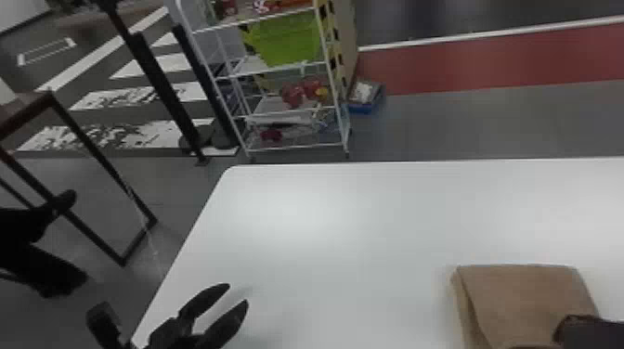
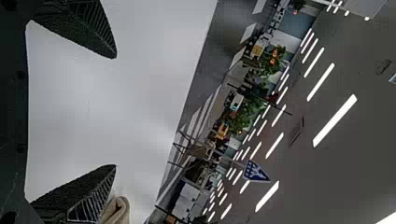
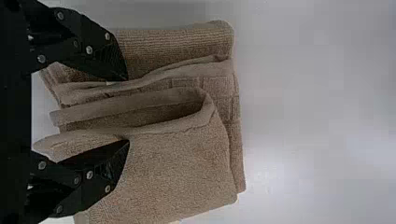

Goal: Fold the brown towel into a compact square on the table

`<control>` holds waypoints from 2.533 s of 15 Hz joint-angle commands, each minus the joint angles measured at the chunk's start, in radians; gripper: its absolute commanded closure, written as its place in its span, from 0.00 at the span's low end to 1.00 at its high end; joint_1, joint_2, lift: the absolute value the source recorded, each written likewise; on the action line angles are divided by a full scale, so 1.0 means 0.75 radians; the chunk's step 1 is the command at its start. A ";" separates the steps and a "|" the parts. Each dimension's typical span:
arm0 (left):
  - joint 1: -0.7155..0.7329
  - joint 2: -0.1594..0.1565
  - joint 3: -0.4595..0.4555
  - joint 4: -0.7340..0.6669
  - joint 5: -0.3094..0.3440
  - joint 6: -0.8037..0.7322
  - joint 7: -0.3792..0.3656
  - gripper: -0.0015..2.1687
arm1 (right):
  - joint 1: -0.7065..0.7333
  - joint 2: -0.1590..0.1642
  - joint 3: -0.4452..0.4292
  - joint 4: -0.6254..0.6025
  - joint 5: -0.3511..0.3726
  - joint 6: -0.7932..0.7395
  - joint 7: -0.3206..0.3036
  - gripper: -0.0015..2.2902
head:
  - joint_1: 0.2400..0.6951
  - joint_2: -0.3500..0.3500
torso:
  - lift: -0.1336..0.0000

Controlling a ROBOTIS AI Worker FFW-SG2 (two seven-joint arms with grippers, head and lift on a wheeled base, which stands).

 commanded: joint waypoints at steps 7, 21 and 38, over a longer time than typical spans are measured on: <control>0.000 -0.003 -0.045 -0.031 -0.008 0.000 -0.034 0.02 | -0.065 0.010 -0.019 0.007 -0.125 0.093 0.004 0.71 | 1.00 1.00 | 0.09; -0.082 -0.003 -0.456 -0.014 -0.245 -0.078 0.254 0.02 | -0.331 0.129 -0.281 -0.059 -0.413 0.326 0.004 0.92 | 1.00 0.71 | 0.09; -0.165 -0.003 -1.004 -0.041 -0.333 -0.180 0.577 0.02 | -0.413 0.170 -0.258 -0.102 -0.487 0.465 0.004 0.92 | 1.00 0.39 | 0.09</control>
